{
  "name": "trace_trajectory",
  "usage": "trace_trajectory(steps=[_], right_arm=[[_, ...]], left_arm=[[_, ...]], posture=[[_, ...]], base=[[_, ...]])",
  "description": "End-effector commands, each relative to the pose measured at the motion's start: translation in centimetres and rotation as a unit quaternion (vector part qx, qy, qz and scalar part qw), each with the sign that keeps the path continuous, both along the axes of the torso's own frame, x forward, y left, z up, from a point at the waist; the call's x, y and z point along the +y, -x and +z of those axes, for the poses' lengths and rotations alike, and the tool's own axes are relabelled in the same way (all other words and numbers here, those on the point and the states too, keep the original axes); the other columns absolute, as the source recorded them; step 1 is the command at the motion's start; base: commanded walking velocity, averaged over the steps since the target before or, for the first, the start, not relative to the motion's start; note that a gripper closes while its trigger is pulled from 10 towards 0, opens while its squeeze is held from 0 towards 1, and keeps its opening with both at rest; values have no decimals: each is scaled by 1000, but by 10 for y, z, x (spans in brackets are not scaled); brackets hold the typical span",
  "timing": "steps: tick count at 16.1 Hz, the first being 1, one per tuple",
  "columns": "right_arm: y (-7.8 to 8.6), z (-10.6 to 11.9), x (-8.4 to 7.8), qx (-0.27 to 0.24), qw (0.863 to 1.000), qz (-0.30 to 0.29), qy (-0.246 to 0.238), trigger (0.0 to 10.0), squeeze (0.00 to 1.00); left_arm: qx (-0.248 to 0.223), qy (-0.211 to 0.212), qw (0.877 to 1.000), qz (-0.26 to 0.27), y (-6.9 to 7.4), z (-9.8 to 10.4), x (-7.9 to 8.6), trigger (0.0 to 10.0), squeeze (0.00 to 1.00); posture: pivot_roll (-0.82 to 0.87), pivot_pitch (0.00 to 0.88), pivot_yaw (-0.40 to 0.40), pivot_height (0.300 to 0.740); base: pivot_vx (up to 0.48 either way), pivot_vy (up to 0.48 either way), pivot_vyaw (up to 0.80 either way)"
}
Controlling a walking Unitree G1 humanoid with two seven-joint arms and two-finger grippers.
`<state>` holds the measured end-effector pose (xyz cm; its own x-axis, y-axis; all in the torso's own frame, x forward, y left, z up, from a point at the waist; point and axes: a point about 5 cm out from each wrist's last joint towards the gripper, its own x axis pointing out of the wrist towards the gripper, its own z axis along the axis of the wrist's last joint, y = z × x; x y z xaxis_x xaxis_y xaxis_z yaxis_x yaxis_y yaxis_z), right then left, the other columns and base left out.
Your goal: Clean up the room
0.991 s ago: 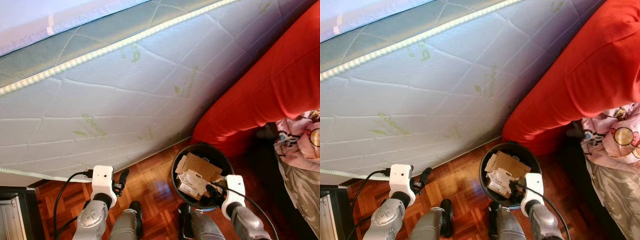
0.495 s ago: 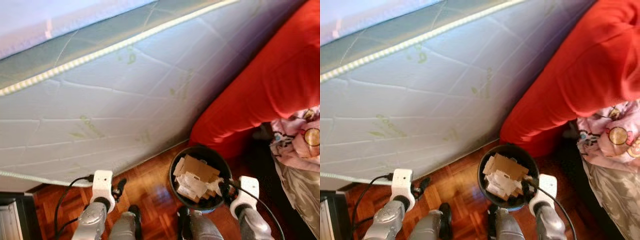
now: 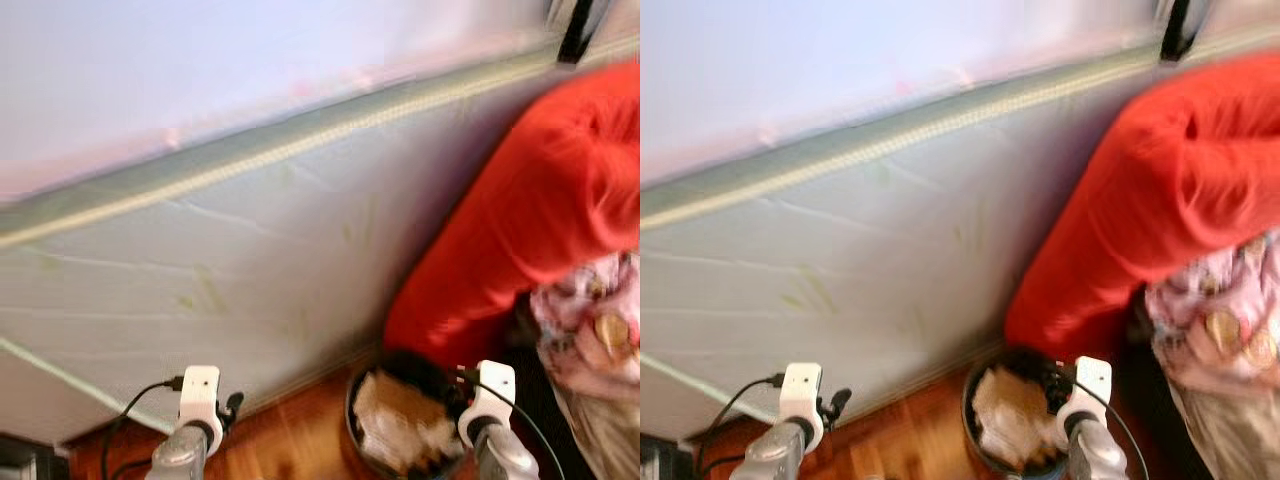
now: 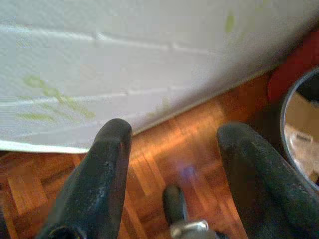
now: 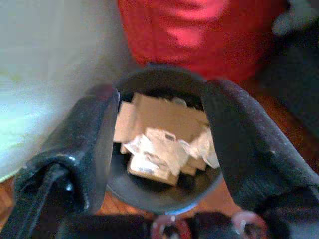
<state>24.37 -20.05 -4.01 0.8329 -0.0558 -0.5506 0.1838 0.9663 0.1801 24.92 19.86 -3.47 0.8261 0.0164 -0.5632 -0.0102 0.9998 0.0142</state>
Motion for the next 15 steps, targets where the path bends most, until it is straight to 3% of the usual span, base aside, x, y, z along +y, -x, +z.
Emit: trace_trajectory(steps=[1, 7, 10, 15], right_arm=[[9, -9, 5, 28, 1000, -3, -11, 10000, 0], [18, -16, 9, 62, 998, 23, -8, 10000, 0], [34, -25, -2, 91, 996, 16, 4, 10000, 0], [79, -42, -28, 155, 988, -6, 21, 10000, 0]], left_arm=[[24, -3, 1000, 13, 6, -6, 4, 10000, 0], [42, 14, 997, 56, 7, -9, 5, 10000, 0], [61, 16, 996, 68, 16, -16, 5, 10000, 0], [109, 27, 987, 111, 50, -36, 13, 10000, 0]], posture=[[59, 0, 6, 740], [57, 0, -27, 740], [50, 0, -29, 740], [53, 0, -61, 740]], base=[[0, 0, 0], [0, 0, 0], [0, 0, 0], [0, 0, -145]])
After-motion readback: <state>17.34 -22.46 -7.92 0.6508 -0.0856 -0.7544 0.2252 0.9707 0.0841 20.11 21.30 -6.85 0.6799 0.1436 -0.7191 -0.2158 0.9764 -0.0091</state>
